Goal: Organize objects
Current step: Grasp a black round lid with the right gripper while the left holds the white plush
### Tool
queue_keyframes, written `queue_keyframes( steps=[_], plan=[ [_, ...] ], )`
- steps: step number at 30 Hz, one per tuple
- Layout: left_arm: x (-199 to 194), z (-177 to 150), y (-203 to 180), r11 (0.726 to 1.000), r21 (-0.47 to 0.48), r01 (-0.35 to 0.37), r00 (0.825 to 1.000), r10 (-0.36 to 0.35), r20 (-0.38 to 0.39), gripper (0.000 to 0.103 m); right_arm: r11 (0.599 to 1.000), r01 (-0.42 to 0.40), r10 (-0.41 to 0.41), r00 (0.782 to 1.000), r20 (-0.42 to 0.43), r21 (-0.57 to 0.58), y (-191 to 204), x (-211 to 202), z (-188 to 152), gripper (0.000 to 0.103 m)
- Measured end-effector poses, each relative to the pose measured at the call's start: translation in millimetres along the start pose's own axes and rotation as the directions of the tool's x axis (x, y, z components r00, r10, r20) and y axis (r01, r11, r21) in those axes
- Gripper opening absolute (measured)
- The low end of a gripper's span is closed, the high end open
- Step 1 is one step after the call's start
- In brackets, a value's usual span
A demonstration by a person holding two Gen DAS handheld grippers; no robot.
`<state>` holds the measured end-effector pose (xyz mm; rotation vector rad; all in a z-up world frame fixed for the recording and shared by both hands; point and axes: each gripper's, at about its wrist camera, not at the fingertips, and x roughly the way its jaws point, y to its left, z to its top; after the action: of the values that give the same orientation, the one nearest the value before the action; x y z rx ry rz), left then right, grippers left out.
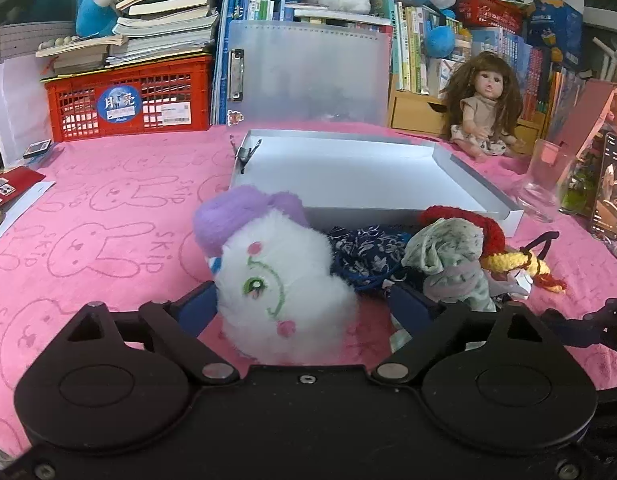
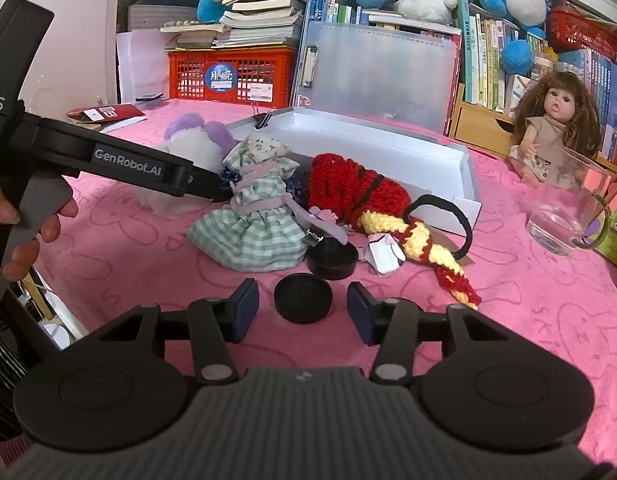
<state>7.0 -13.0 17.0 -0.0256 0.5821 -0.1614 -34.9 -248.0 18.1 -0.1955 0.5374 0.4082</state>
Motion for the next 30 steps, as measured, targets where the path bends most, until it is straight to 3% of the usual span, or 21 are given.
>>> queue_keyframes(
  steps=[7, 14, 18, 24, 30],
  plan=[
    [6, 2, 1, 1.0, -0.022, -0.018, 1.0, 0.018, -0.007, 0.085, 1.0, 0.0, 0.0, 1.0, 0.0, -0.001, 1, 0, 0, 0.059],
    [9, 3, 4, 0.999, -0.037, -0.041, 0.999, 0.04, -0.012, 0.066, 1.0, 0.002, -0.002, 1.0, 0.002, -0.004, 1, 0, 0, 0.056],
    [8, 2, 5, 0.998, -0.047, -0.04, 0.999, 0.04, -0.009, 0.065, 1.0, 0.002, -0.002, 1.0, 0.004, -0.006, 3, 1, 1, 0.055],
    [4, 1, 5, 0.998, -0.055, -0.038, 0.999, 0.038, -0.002, 0.062, 1.0, 0.002, -0.002, 1.0, 0.006, -0.012, 5, 1, 0, 0.037],
    [-3, 0, 5, 0.998, -0.054, -0.031, 1.0, 0.031, -0.001, 0.061, 1.0, 0.006, -0.005, 1.0, 0.013, -0.013, 5, 1, 0, 0.036]
  ],
)
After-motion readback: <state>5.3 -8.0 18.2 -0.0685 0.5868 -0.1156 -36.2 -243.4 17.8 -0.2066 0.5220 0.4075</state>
